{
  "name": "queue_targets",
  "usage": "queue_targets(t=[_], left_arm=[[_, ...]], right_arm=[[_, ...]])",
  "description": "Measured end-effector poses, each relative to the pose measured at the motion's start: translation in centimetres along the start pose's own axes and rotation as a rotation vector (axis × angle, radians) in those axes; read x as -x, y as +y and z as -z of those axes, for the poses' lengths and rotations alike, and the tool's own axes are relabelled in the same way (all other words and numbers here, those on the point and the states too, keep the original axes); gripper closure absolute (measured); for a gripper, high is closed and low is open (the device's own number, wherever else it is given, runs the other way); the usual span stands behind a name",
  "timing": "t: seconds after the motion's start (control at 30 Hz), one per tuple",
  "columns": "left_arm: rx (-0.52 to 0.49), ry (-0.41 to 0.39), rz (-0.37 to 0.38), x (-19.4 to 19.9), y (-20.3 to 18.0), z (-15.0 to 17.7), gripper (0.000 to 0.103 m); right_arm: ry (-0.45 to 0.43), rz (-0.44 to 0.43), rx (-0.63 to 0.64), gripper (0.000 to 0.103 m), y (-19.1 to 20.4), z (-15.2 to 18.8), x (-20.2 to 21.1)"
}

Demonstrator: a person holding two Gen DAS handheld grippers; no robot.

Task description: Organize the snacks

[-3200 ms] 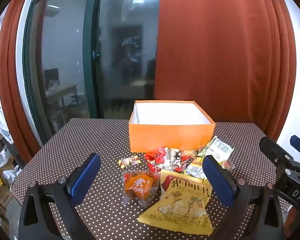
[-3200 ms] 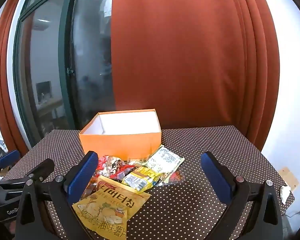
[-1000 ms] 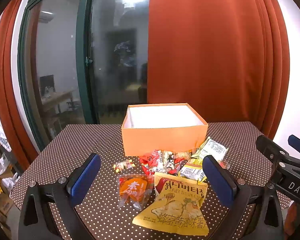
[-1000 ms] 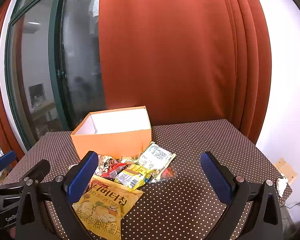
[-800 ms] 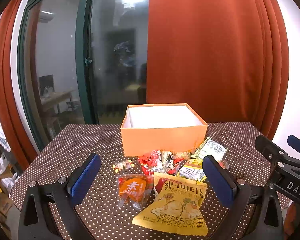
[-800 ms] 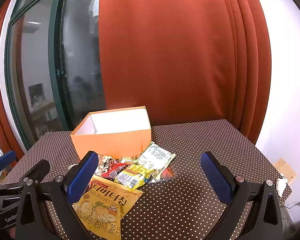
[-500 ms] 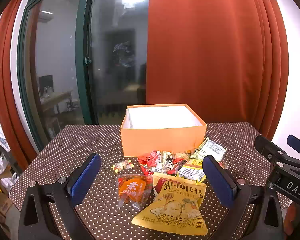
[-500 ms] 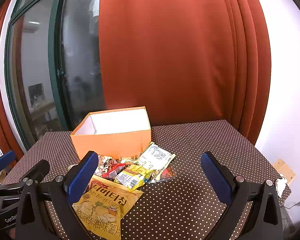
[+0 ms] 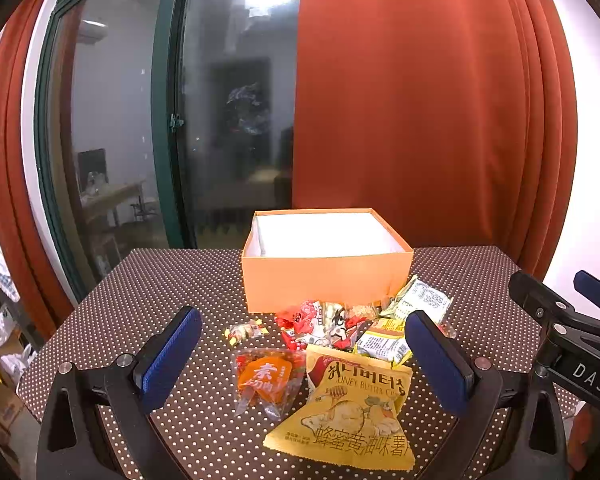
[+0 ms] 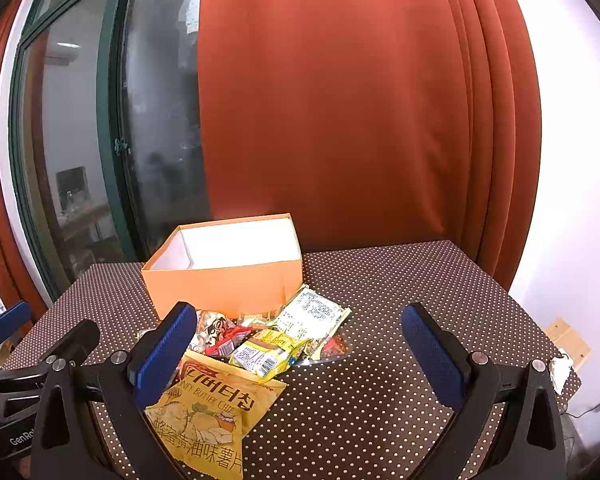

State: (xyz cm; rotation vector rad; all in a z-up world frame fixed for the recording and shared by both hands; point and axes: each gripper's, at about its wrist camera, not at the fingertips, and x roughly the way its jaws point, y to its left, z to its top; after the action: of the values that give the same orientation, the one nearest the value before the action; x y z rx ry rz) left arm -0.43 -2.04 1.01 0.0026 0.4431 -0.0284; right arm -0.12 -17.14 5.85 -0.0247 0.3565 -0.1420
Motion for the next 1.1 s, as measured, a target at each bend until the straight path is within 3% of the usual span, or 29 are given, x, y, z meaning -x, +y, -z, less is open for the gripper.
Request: queue_targets(t=[0.63,1.1], left_arm=[[0.018,0.007,-0.025,-1.5,0.9,0.9,0.001],[0.000,0.155,-0.044,-7.9,3.0,4.4,0.007]], right_arm=[[0.017,-0.007,-0.006,0.000,0.7,0.6,-1.3],[0.142,-0.078,0.012,0.002,4.5,3.6,-7.0]])
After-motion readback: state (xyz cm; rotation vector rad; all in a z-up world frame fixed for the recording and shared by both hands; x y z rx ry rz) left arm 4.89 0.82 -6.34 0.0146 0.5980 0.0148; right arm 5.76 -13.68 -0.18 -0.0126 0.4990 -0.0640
